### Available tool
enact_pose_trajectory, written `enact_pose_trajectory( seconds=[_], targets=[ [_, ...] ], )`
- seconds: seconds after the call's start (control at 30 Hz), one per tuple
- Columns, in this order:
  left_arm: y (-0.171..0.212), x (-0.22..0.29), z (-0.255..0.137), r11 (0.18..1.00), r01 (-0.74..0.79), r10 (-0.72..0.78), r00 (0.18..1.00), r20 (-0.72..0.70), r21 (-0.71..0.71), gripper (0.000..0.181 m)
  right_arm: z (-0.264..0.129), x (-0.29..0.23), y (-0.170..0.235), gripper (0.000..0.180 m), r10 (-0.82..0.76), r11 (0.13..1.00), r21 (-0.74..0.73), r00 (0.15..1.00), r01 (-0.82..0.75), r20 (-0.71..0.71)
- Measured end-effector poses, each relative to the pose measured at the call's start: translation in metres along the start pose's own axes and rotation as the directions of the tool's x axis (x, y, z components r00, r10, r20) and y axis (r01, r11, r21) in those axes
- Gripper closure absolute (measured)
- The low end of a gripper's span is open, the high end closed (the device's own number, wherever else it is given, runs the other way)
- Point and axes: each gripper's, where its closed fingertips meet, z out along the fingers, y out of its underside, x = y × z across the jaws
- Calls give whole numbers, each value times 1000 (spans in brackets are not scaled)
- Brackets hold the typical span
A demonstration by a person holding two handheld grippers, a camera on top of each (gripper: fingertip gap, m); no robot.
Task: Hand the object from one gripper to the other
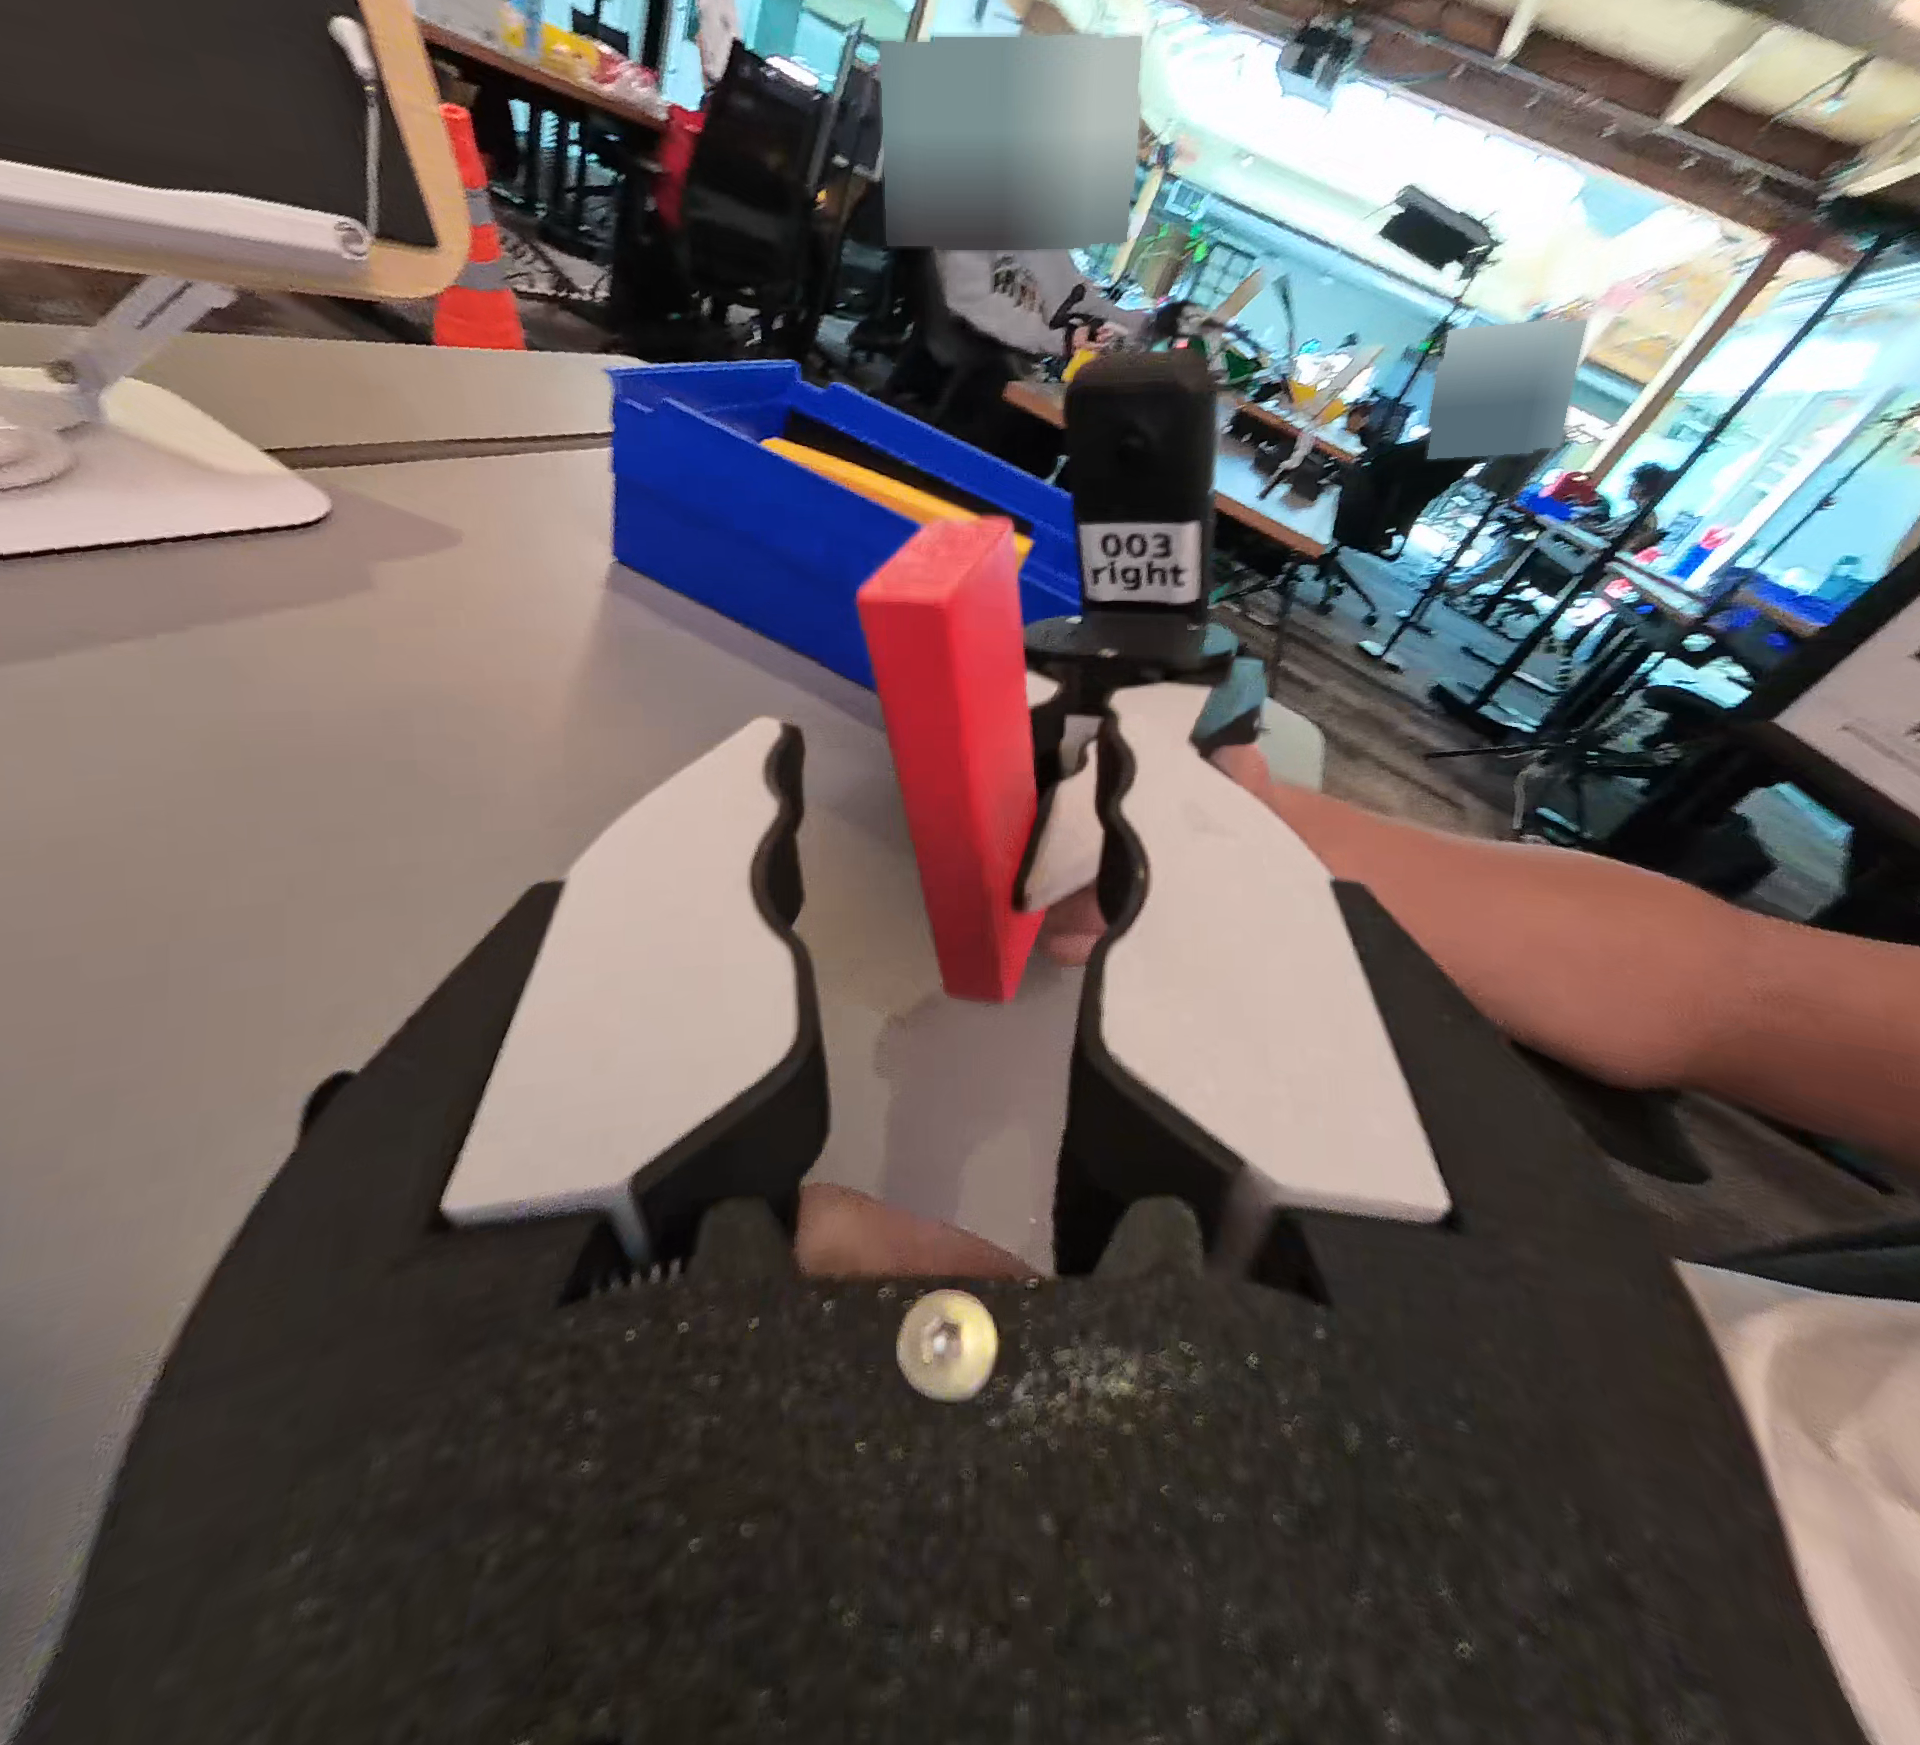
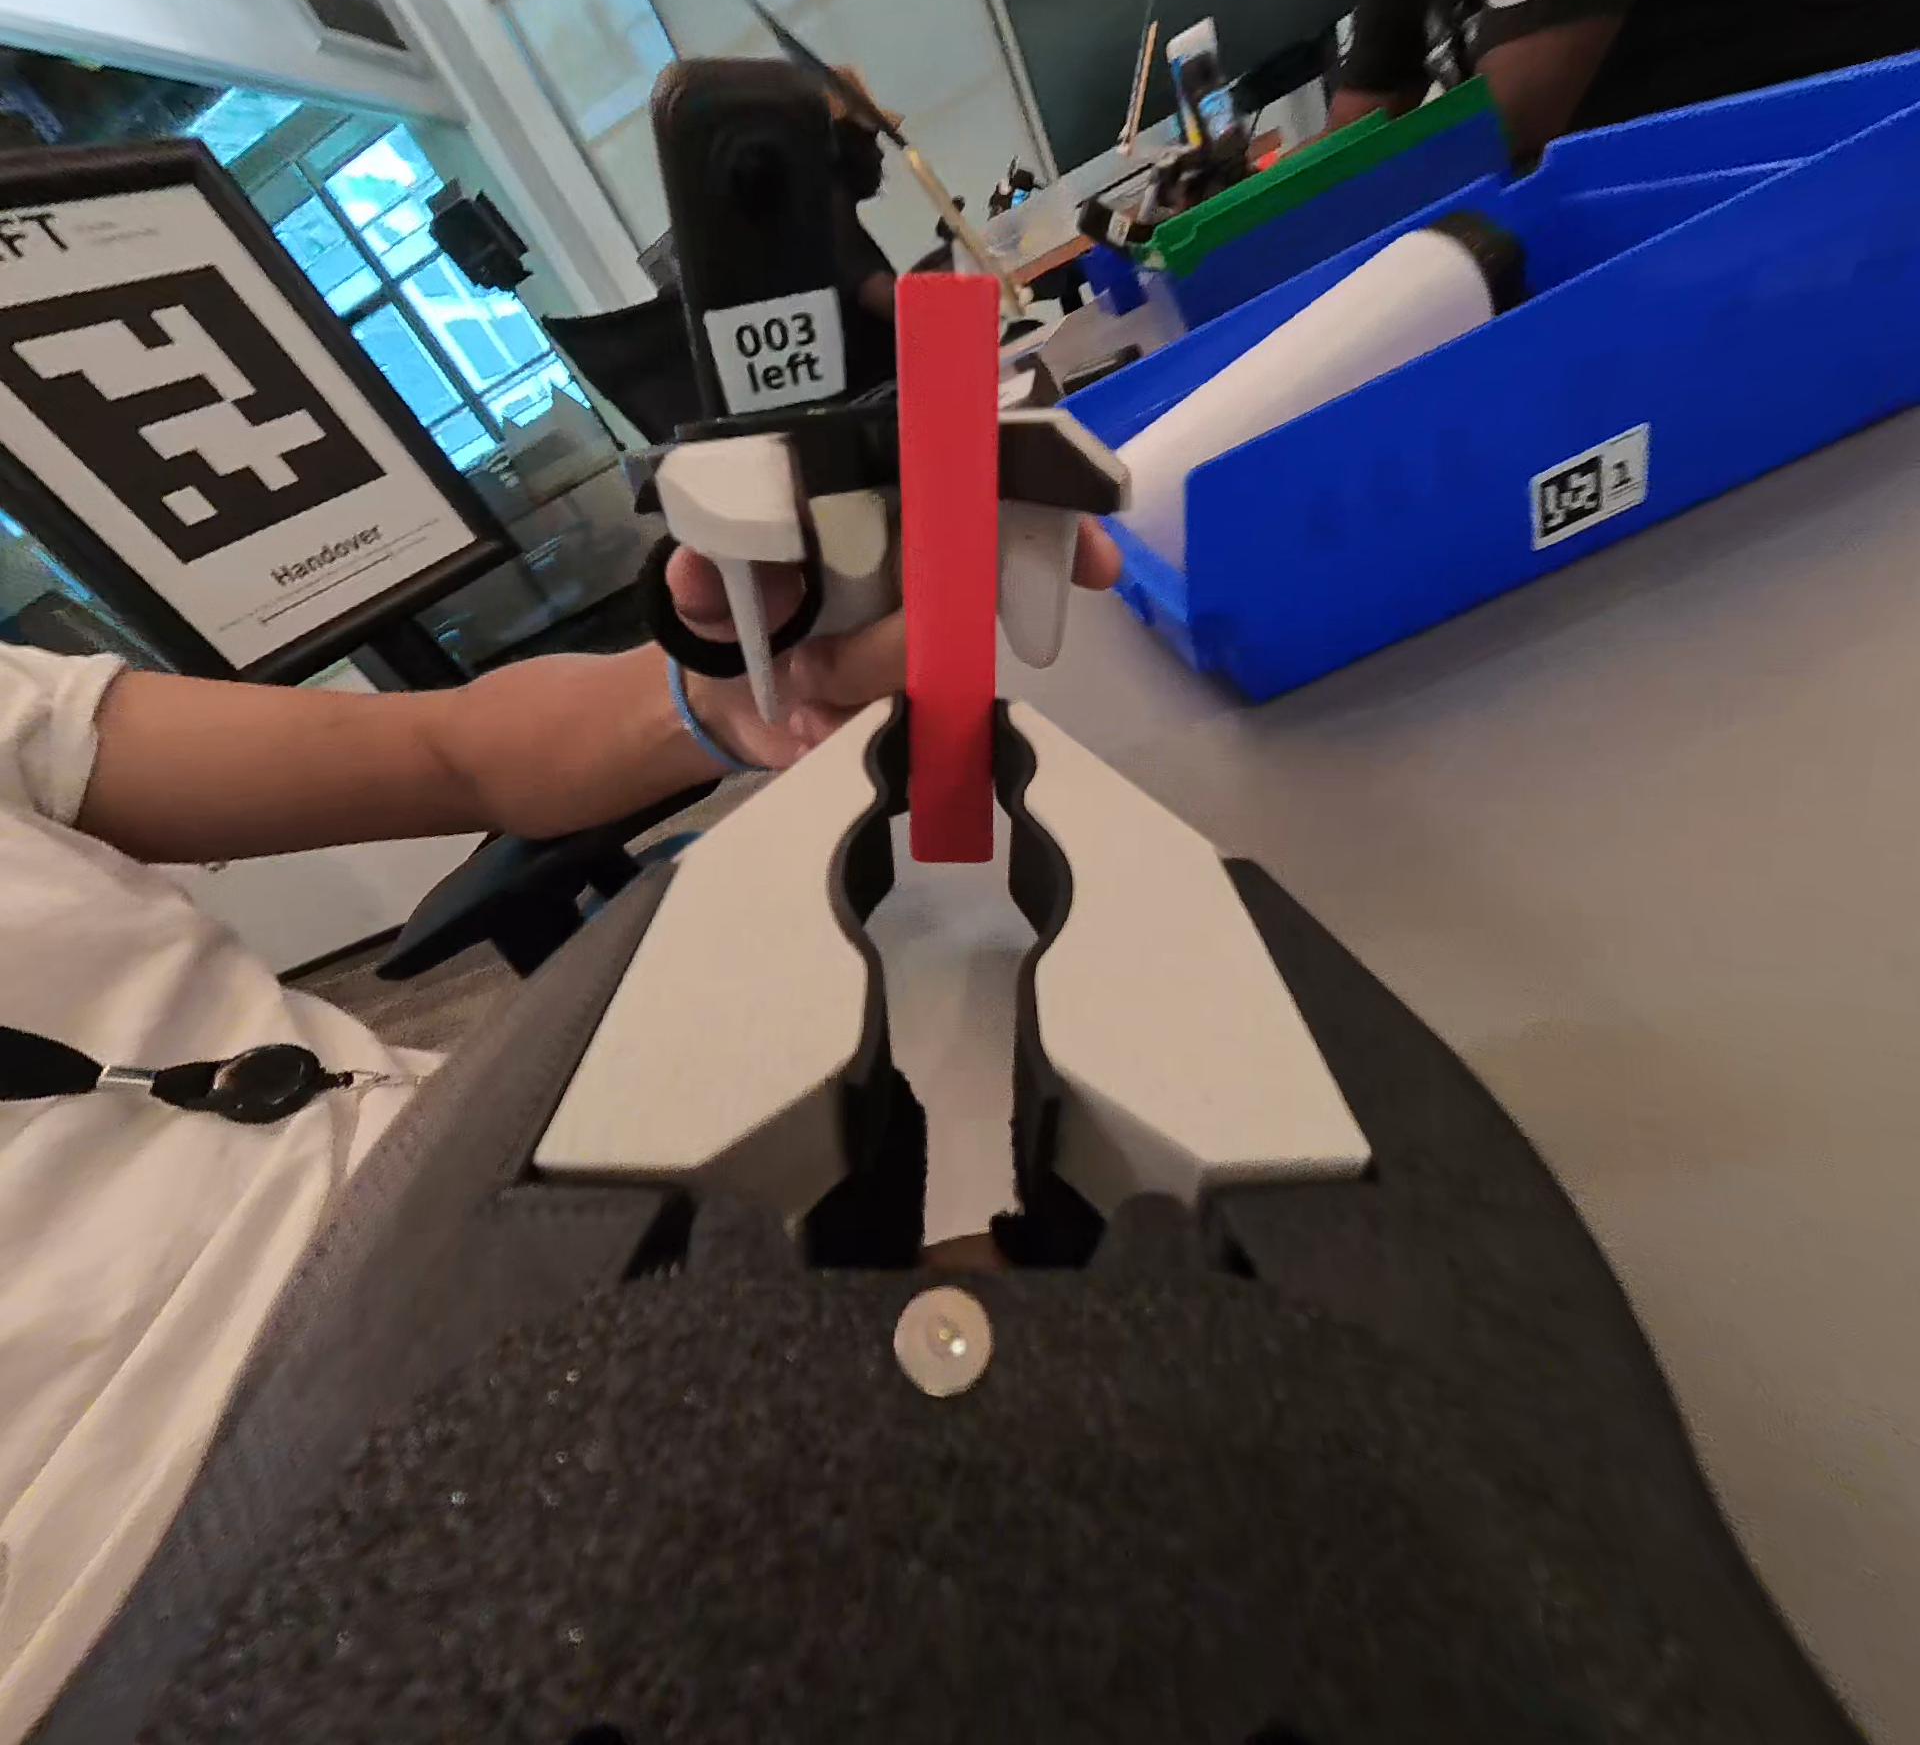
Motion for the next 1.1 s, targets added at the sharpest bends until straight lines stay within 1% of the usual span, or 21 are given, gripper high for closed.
enact_pose_trajectory(
  seconds=[0.03, 0.1, 0.23, 0.3, 0.37, 0.43, 0.47, 0.5, 0.53, 0.6, 0.63, 0.67, 0.73, 0.8, 0.87, 0.93, 1.0, 1.07, 1.1],
  targets=[
    [0, 1, 0, 1000, -4, 4, 1000, -9, 4, 133, 4, -3, 3, 165, -3, 1000, -13, 1000, 3, 10],
    [-1, 4, -1, 999, -30, 30, 999, -30, 13, 157, 8, -6, 6, 164, -1, 1000, -24, 1000, 1, 19],
    [-1, 5, -2, 1000, 10, -10, 997, -74, 1, 163, 5, 0, 4, 161, 0, 1000, -9, 1000, 0, -13],
    [-3, 1, -4, 1000, -13, 14, 998, -55, 6, 164, 1, 4, 1, 157, 6, 1000, 12, 1000, -6, -24],
    [-3, -5, -6, 997, -80, 79, 997, -7, -10, 164, -5, 8, -5, 149, 18, 999, 40, 999, -17, -37],
    [-1, -13, -9, 973, -222, 226, 971, 80, -66, 164, -13, 14, -12, 142, 39, 996, 79, 998, -35, -47],
    [1, -18, -10, 945, -309, 322, 938, 127, -111, 164, -17, 17, -15, 137, 55, 994, 98, 997, -50, -51],
    [3, -24, -11, 902, -397, 423, 889, 174, -169, 164, -20, 21, -19, 131, 74, 991, 116, 996, -67, -58],
    [6, -31, -13, 845, -482, 528, 821, 216, -234, 164, -24, 25, -21, 128, 86, 988, 131, 994, -77, -68],
    [12, -44, -16, 686, -616, 723, 637, 267, -387, 164, -28, 32, -22, 124, 72, 989, 136, 990, -55, -122],
    [15, -50, -17, 600, -653, 797, 539, 272, -462, 164, -27, 35, -21, 124, 39, 992, 123, 986, -19, -161],
    [19, -55, -17, 520, -672, 852, 451, 267, -526, 164, -26, 36, -19, 124, -5, 994, 105, 980, 26, -201],
    [25, -61, -16, 390, -684, 921, 306, 243, -616, 164, -17, 36, -13, 124, -104, 992, 47, 957, 121, -272],
    [30, -63, -13, 266, -684, 964, 169, 207, -679, 164, -5, 33, -3, 124, -196, 980, -32, 926, 197, -322],
    [32, -62, -11, 157, -671, 984, 46, 171, -724, 164, 7, 30, 2, 124, -244, 969, -61, 900, 238, -362],
    [34, -59, -8, 99, -667, 988, -20, 150, -738, 164, 13, 29, 0, 126, -231, 971, -39, 889, 235, -394],
    [36, -56, -5, 78, -665, 989, -42, 142, -743, 164, 14, 35, 2, 132, -224, 973, -55, 870, 223, -440],
    [37, -53, -3, 64, -667, 989, -57, 136, -743, 164, 14, 36, 6, 146, -257, 966, -89, 861, 243, -438],
    [37, -54, -3, 60, -665, 989, -63, 136, -744, 164, 14, 37, 6, 147, -270, 963, -106, 855, 249, -442]
  ],
)
